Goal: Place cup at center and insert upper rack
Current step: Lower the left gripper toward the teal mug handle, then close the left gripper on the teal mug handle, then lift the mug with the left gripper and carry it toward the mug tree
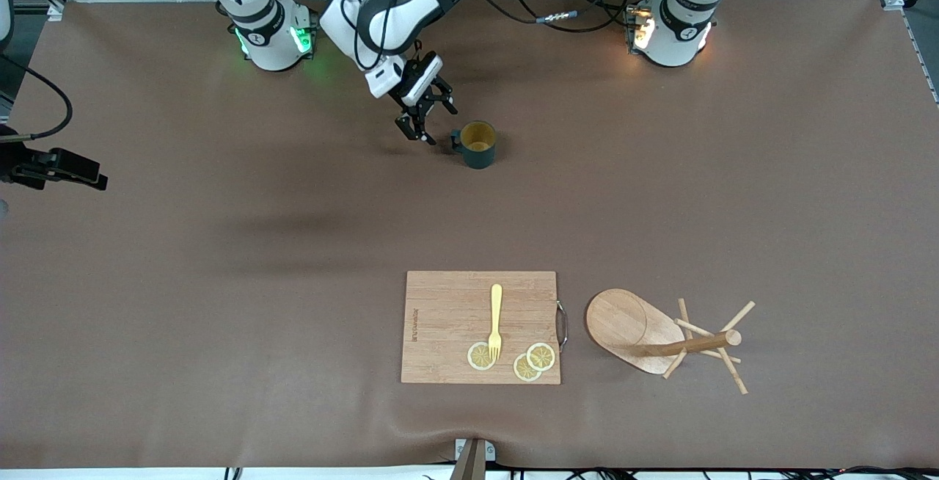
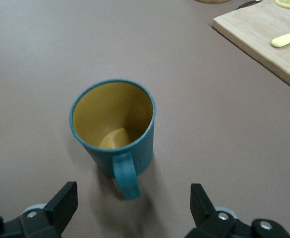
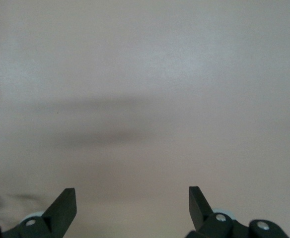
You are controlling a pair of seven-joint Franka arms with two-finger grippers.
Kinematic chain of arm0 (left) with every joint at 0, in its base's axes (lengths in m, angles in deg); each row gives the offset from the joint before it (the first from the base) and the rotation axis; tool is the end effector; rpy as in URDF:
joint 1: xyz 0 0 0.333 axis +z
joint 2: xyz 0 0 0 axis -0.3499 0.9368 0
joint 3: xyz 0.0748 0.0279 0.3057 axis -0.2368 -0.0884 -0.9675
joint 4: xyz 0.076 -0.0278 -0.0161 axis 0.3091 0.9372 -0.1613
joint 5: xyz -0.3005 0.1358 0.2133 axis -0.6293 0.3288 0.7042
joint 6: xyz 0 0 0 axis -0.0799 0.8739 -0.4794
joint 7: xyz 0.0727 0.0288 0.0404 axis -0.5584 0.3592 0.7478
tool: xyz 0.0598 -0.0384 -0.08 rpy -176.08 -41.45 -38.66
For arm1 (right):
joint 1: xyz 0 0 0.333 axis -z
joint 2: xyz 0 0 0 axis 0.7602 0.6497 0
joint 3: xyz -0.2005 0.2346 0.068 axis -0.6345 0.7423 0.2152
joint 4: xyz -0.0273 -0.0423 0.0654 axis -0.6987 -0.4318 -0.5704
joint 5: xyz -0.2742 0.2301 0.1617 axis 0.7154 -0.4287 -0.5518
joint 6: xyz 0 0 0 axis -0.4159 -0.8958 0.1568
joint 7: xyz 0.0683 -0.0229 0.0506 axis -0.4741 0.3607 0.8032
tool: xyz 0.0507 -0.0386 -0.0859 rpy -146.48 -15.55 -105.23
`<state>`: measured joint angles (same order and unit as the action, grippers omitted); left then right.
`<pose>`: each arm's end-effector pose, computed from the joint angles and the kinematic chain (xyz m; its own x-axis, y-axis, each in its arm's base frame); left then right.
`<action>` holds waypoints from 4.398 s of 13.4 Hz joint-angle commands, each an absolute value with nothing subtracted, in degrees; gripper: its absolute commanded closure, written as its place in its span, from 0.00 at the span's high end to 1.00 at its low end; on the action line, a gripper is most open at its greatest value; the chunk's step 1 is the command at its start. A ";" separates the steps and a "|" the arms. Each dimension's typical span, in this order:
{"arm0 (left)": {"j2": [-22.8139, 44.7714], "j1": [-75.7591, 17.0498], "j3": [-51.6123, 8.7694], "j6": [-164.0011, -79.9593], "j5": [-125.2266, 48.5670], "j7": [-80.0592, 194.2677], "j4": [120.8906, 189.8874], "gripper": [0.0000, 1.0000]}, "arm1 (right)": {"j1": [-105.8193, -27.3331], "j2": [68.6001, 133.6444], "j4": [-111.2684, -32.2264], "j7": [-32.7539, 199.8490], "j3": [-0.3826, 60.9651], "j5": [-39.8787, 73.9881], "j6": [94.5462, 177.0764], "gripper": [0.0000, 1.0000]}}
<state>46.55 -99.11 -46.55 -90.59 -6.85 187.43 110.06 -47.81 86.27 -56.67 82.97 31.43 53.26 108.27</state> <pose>0.2399 -0.6875 0.2015 0.3945 0.6443 0.6552 0.8574 -0.5145 -0.0103 0.5929 -0.0574 0.5860 0.9966 -0.0258 -0.0787 -0.0265 -0.9996 -0.0075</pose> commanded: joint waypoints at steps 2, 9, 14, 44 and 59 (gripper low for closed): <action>51.27 -99.23 -47.04 -89.37 -6.13 189.34 105.77 1.00 | -47.28 86.53 -55.69 82.03 32.14 53.55 107.91 1.00; 51.54 -98.70 -49.33 -86.56 -10.78 189.26 105.86 0.89 | -46.84 86.54 -55.61 81.94 32.14 53.46 108.17 1.00; 51.45 -98.00 -50.12 -86.38 -12.54 189.26 105.86 0.72 | -47.19 86.62 -55.61 81.94 32.14 53.46 108.26 1.00; 30.99 -83.52 -49.16 -98.86 -31.25 167.93 106.12 0.00 | -47.63 87.59 -55.61 81.94 32.14 53.37 108.35 1.00; 17.26 -41.51 -35.35 -99.83 -62.35 130.23 109.20 0.00 | -46.58 86.98 -54.38 82.03 31.87 52.85 103.86 1.00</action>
